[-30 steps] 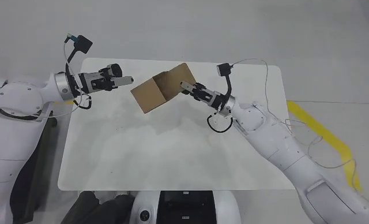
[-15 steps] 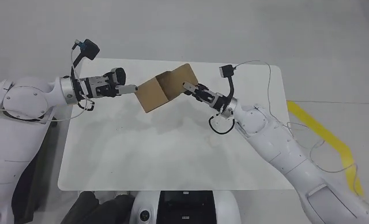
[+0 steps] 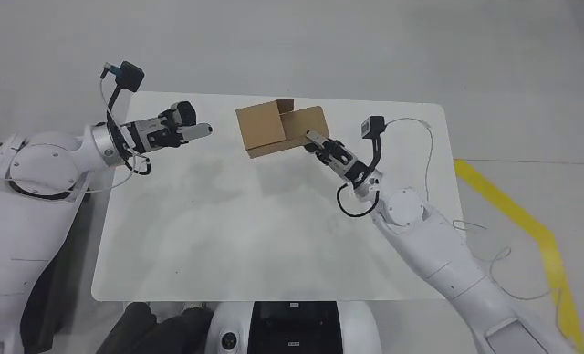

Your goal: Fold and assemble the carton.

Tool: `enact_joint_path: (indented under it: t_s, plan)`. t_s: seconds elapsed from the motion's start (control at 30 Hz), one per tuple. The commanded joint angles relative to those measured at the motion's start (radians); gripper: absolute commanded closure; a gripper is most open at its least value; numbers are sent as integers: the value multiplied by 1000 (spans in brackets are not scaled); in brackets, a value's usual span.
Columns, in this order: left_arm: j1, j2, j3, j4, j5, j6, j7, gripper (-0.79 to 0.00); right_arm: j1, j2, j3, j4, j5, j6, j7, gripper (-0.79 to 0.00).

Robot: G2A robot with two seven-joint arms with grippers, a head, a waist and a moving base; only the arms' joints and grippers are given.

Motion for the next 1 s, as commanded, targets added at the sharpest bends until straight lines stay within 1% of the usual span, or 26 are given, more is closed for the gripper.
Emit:
enact_joint_path:
  t_s: [0.0, 0.07, 0.1, 0.13, 0.2, 0.3, 0.43, 0.57, 0.7, 0.97]
  plan:
    - [3, -1, -10, 0, 18, -53, 20, -785, -16, 1, 17, -11, 34, 17, 14, 0]
    - [9, -4, -23, 1, 71, -120, 65, -785, -26, 2, 34, -14, 64, 43, 30, 0]
    - [20, -6, -27, -1, 92, -153, 104, -785, -30, 2, 40, -18, 81, 55, 39, 0]
    - [33, -7, -27, -6, 115, -177, 119, -785, -33, 2, 47, -18, 95, 69, 48, 0]
    - [48, -8, -42, -21, 212, -227, 152, -785, -36, 1, 59, -19, 114, 93, 65, 0]
    - [77, -13, -41, -52, 384, -269, 208, -785, -40, 1, 77, -15, 129, 128, 76, 0]
    - [94, -24, -21, -74, 553, -300, 306, -785, -42, -2, 95, -16, 137, 152, 90, 0]
    - [97, -36, 7, -80, 664, -324, 409, -785, -43, -6, 105, -17, 142, 168, 99, 0]
    - [96, -50, 25, -75, 797, -352, 551, -785, -37, -12, 106, -16, 136, 190, 109, 0]
    - [96, -50, 25, -75, 797, -352, 551, -785, -37, -12, 106, -16, 136, 190, 109, 0]
